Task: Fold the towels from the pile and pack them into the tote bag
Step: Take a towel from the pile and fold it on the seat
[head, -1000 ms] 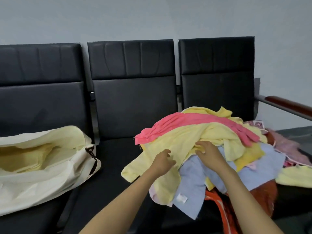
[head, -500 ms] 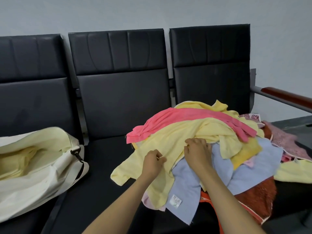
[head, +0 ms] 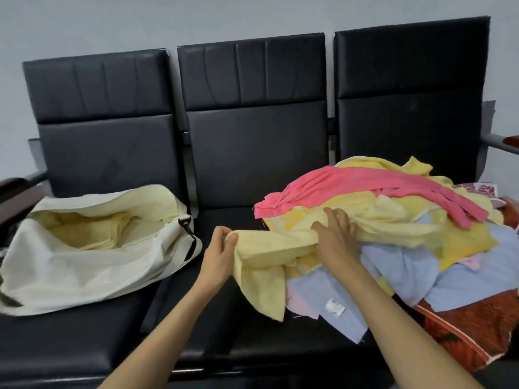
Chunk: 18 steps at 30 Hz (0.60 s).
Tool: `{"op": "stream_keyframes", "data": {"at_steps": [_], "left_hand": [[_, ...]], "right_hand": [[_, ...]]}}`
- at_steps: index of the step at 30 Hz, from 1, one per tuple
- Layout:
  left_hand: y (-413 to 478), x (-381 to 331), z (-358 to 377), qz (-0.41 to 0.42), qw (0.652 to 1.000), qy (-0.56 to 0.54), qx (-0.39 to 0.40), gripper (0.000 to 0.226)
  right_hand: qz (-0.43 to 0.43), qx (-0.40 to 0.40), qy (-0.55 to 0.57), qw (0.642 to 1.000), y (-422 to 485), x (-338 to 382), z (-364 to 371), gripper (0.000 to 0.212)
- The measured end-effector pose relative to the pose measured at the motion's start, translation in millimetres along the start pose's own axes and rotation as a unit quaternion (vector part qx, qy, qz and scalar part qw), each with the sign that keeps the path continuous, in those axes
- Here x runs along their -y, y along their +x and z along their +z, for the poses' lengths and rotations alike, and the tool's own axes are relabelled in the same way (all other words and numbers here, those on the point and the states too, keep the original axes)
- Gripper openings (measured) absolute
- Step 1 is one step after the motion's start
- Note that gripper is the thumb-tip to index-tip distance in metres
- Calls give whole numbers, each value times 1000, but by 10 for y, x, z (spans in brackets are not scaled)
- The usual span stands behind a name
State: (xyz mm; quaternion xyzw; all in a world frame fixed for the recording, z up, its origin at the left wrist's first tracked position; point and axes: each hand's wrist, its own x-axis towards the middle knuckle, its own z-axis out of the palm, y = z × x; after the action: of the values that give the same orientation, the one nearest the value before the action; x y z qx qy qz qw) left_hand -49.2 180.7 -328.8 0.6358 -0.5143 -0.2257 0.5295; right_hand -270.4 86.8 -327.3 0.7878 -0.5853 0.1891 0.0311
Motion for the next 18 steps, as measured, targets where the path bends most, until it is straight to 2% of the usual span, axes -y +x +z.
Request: {"op": "stream_keyframes", "data": {"at_steps": [2,4,6,8,10,12,13,15,18], "left_hand": [[-39,82,-232,-29,999,28,-31,20],[-61,96,-387,-49,997,17,-63,20],[-56,82,-482,-46,994,3,-99,20],[-55,75,-552,-32,993,10,-115,19],[-49,154,-611,-52,997,-1,-53,22],[-53,284,-639,-111,991,-25,72,34],[-65,348,-639,-135,982,0,129,39],[-82,454,-623,-132,964,125,195,45],[-115,531,-607,-116,934,247,232,72]], "right_hand": [[-46,41,24,998,-53,217,81,46],[-88,100,129,983,-162,461,141,45],[-133,151,234,951,-318,678,131,39],[-179,200,291,918,-448,806,109,28],[-198,231,283,910,-489,807,86,18],[-193,225,213,931,-435,709,75,15],[-178,209,152,949,-397,642,72,16],[-104,157,56,981,-317,484,71,30],[18,51,59,997,-219,260,-64,29]]}}
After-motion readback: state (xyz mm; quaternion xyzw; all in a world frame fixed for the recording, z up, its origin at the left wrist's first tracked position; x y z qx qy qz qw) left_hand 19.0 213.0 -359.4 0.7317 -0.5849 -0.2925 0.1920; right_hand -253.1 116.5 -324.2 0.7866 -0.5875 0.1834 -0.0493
